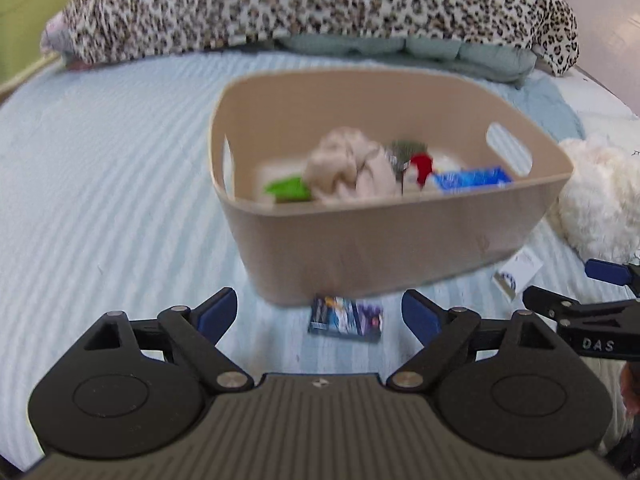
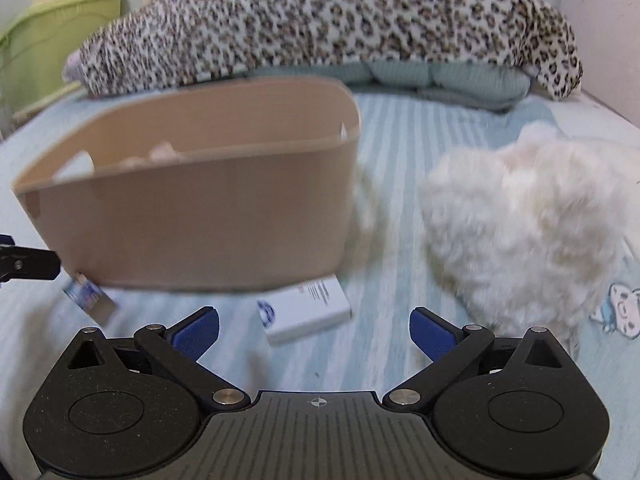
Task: Organize objects
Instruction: 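Grasp the small printed box with the left tool while the right tool grasps the white medicine box, then carry both boxes over the basket and open both tools to release them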
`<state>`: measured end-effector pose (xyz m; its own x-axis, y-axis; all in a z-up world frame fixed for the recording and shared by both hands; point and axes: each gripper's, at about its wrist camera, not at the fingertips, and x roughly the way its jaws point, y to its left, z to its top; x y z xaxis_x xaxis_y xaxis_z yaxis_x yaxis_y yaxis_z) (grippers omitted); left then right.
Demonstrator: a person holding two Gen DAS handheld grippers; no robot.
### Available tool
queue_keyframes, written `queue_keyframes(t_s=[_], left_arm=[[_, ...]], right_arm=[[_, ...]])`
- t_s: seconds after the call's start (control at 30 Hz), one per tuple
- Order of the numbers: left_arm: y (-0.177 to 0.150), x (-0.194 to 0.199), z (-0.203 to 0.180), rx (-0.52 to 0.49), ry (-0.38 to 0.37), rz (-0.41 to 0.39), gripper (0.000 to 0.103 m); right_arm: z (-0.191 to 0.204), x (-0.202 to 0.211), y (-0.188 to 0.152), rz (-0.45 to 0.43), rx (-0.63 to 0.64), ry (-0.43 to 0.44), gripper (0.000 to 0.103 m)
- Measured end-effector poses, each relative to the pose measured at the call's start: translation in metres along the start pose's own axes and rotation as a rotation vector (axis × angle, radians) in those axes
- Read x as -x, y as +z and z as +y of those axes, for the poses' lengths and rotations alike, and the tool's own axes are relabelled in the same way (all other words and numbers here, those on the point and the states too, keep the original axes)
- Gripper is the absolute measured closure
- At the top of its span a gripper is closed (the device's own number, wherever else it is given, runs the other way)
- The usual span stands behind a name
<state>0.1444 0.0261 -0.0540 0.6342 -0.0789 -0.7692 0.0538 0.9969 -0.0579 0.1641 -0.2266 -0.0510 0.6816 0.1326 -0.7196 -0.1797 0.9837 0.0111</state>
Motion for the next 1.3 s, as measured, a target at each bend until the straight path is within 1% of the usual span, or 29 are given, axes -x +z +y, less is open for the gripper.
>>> queue_keyframes(t_s=[0.03,0.13,0.23,0.37,0.5,0.53,0.6,0.67,0.7,0.73,0.87,0.93,1.0,1.07,1.3], left_arm=[[-0.003,-0.005,0.000,0.004,-0.007,0.008,0.013],[-0.009,-0.022,0.000,-0.003,0.008,0.033,0.013],[-0.013,-0.035,-0.002,-0.014,0.008,0.055,0.013],[-0.018,-0.048,-0.006,-0.041,0.013,0.073,0.013],[-0.019,-0.055,-0.011,-0.064,0.029,0.057,0.014],[-0.019,-0.055,-0.012,-0.068,0.031,0.050,0.014],[-0.020,-0.055,-0.012,-0.071,0.029,0.040,0.020],[-0.021,-0.053,-0.011,-0.075,0.020,0.035,0.036],[-0.022,-0.051,-0.011,-0.079,0.022,0.028,0.040],[-0.022,-0.049,-0.011,-0.081,0.031,0.022,0.051],[-0.026,-0.044,-0.009,-0.075,0.038,0.006,0.051],[-0.027,-0.041,-0.010,-0.077,0.041,0.004,0.051],[-0.027,-0.034,-0.010,-0.077,0.035,0.002,0.051],[-0.026,-0.027,-0.007,-0.080,0.024,-0.006,0.051],[-0.019,0.008,-0.005,-0.088,0.028,-0.085,0.051]], right_arm=[[-0.001,-0.005,-0.002,0.015,-0.006,0.007,0.000],[-0.004,-0.023,-0.006,0.064,-0.021,0.028,0.000],[-0.003,-0.036,-0.010,0.079,0.011,-0.004,0.000],[0.003,-0.043,-0.009,0.058,0.068,-0.026,0.000],[0.005,-0.047,-0.009,0.043,0.068,-0.028,0.000],[0.005,-0.047,-0.011,0.037,0.059,-0.028,0.004],[0.005,-0.045,-0.012,0.026,0.054,-0.029,0.012],[0.006,-0.042,-0.012,0.015,0.060,-0.032,0.030],[0.007,-0.040,-0.012,0.011,0.062,-0.031,0.035],[0.008,-0.038,-0.012,0.009,0.063,-0.033,0.045],[0.007,-0.030,-0.014,0.002,0.021,-0.037,0.045],[0.009,-0.025,-0.018,0.003,0.022,-0.042,0.045],[0.010,-0.019,-0.020,0.008,0.018,-0.049,0.045],[0.009,-0.012,-0.022,0.008,-0.011,-0.037,0.045],[0.006,0.026,-0.028,-0.047,-0.087,0.009,0.045]])
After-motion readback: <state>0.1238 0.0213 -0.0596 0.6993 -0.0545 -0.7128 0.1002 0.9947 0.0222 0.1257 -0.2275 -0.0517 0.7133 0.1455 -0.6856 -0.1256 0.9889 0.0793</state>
